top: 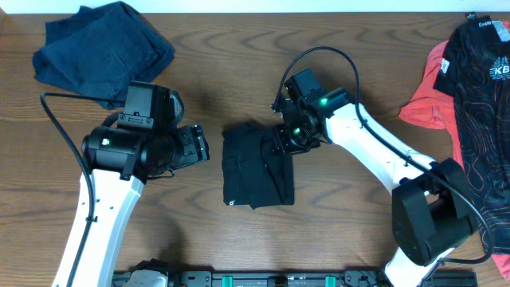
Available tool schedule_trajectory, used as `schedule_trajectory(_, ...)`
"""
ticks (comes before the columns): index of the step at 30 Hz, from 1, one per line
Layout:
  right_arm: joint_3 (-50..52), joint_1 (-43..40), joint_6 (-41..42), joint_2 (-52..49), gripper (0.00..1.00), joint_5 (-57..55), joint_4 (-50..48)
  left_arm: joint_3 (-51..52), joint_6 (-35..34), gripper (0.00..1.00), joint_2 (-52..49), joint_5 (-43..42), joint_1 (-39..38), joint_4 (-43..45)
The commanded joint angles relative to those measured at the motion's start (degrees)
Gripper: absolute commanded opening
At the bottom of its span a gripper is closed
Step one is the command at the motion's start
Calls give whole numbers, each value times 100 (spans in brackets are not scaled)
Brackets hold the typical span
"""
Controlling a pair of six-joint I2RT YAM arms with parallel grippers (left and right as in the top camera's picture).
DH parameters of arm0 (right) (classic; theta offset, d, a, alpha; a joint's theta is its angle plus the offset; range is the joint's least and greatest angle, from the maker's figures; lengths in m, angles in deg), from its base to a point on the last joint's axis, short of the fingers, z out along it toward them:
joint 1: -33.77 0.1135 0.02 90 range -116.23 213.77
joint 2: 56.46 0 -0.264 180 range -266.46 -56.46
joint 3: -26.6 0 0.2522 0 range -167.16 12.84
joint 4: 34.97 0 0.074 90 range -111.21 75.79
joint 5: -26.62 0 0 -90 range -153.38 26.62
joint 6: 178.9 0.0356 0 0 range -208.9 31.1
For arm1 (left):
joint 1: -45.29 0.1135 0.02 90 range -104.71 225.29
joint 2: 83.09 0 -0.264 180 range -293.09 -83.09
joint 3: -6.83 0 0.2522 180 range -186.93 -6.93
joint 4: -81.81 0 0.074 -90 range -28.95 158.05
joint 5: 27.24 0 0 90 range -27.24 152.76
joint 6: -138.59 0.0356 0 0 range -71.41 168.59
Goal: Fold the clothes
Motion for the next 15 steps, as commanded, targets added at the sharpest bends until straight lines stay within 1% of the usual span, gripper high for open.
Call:
schedule_trajectory(1, -26, 50, 111, -109, 6, -107, -20, 50, 63, 77, -50, 55, 33, -17)
schedule_trajectory(2, -28, 48, 238, -107, 1, -374, -2, 63, 63, 77, -52, 55, 33, -17)
schedule_trajectory(3, -44, 35, 334, -87, 1, -708, 52, 85, 63, 77, -52, 55, 33, -13)
schedule_trajectory(7, -197, -13, 330, -61, 1, -1342, 415, 144, 66, 77, -55, 55, 33, -13)
schedule_trajectory(12, -323, -33, 332, -57, 1, -1786, 737, 208, 63, 77, -79, 57, 33, 76)
schedule_trajectory(15, -321, -33, 483, -59, 1, -2243, 925, 208, 63, 77, -118, 55, 33, 76)
